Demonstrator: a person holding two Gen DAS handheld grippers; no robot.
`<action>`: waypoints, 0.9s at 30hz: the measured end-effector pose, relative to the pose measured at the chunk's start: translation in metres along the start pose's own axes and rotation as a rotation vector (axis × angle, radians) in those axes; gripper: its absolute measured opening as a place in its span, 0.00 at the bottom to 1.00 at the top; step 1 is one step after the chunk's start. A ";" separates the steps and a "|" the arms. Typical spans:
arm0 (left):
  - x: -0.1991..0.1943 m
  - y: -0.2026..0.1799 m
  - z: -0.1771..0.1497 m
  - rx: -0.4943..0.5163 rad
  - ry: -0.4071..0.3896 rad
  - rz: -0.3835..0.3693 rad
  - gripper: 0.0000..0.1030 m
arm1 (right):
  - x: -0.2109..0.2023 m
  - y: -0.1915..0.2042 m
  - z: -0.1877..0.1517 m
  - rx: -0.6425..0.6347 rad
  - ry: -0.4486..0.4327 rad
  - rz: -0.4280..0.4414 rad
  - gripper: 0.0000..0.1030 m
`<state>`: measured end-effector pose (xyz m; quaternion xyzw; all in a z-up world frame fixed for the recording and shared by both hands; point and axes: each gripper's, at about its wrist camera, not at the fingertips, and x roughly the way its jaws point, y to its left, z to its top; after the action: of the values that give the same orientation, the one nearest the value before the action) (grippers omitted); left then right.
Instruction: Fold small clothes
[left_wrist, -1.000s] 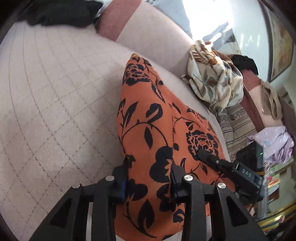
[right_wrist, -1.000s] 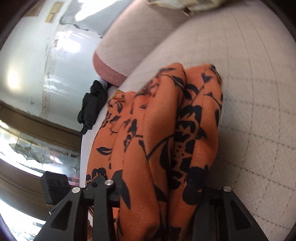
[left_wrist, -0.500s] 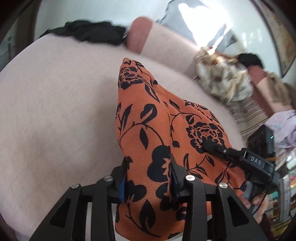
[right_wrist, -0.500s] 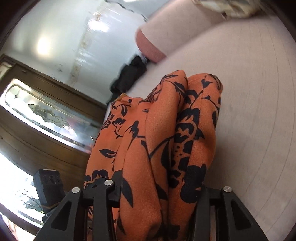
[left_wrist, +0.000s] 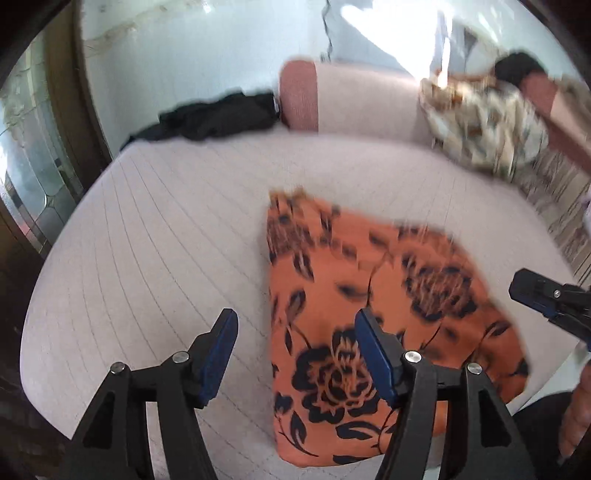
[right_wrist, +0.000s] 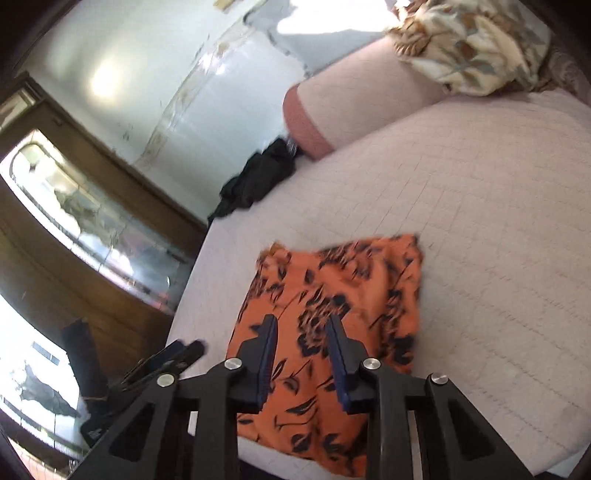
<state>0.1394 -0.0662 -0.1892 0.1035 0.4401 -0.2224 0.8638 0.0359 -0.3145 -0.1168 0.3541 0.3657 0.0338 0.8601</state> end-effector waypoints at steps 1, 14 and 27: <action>0.015 -0.005 -0.006 0.017 0.058 0.019 0.65 | 0.017 -0.003 -0.007 0.018 0.059 -0.011 0.28; -0.103 -0.010 -0.003 -0.001 -0.237 0.077 0.83 | -0.044 0.041 -0.035 -0.186 0.004 -0.184 0.13; -0.211 -0.020 -0.009 -0.020 -0.433 0.240 0.91 | -0.121 0.098 -0.049 -0.326 -0.162 -0.343 0.32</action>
<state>0.0147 -0.0187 -0.0245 0.0964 0.2317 -0.1310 0.9591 -0.0643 -0.2508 -0.0047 0.1450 0.3402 -0.0827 0.9254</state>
